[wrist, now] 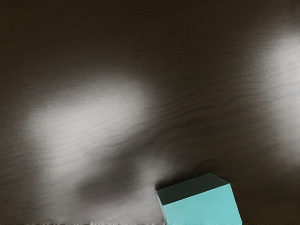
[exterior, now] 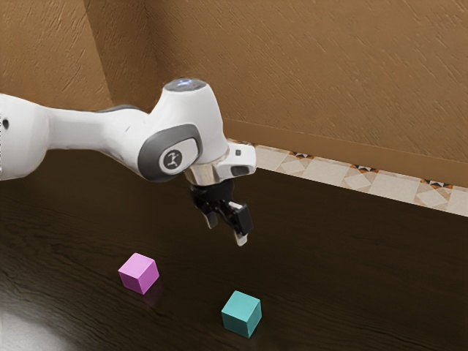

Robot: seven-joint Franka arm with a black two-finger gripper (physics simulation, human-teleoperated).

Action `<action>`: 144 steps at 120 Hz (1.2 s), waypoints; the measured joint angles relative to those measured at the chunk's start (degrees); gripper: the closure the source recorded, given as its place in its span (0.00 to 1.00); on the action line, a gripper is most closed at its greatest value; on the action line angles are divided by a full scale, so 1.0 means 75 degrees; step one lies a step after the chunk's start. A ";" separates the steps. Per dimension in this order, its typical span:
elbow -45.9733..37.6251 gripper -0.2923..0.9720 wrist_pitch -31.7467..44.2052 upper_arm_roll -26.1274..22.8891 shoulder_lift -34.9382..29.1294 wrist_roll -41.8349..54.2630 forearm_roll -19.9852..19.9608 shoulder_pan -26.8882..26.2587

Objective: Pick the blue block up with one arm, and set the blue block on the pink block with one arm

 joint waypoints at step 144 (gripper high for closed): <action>-0.1311 0.25 0.1782 -0.0018 0.0954 -0.1349 -0.0665 -0.0659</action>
